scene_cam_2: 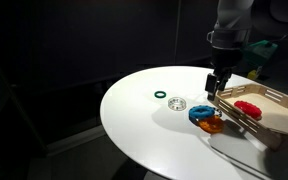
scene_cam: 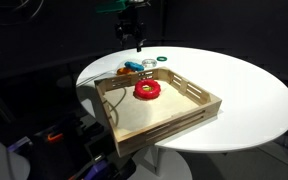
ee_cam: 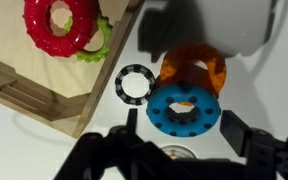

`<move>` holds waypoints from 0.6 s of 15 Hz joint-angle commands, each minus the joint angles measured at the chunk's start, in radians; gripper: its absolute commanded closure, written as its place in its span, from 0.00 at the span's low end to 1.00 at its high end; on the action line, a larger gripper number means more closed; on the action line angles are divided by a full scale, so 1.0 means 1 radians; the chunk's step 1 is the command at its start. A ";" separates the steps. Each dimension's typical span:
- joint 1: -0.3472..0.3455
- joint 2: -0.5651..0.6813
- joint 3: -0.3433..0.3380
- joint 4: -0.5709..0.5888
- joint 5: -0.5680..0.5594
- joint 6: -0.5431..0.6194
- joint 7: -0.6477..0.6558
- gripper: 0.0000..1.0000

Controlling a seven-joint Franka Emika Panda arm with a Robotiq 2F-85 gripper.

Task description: Remove the black and white circular object from the box

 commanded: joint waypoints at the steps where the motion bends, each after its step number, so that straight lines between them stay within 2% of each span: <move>1: -0.024 -0.040 -0.019 0.039 0.008 -0.140 -0.013 0.00; 5: -0.051 -0.062 -0.042 0.102 -0.030 -0.322 0.030 0.00; 9: -0.077 -0.091 -0.058 0.165 -0.016 -0.500 0.033 0.00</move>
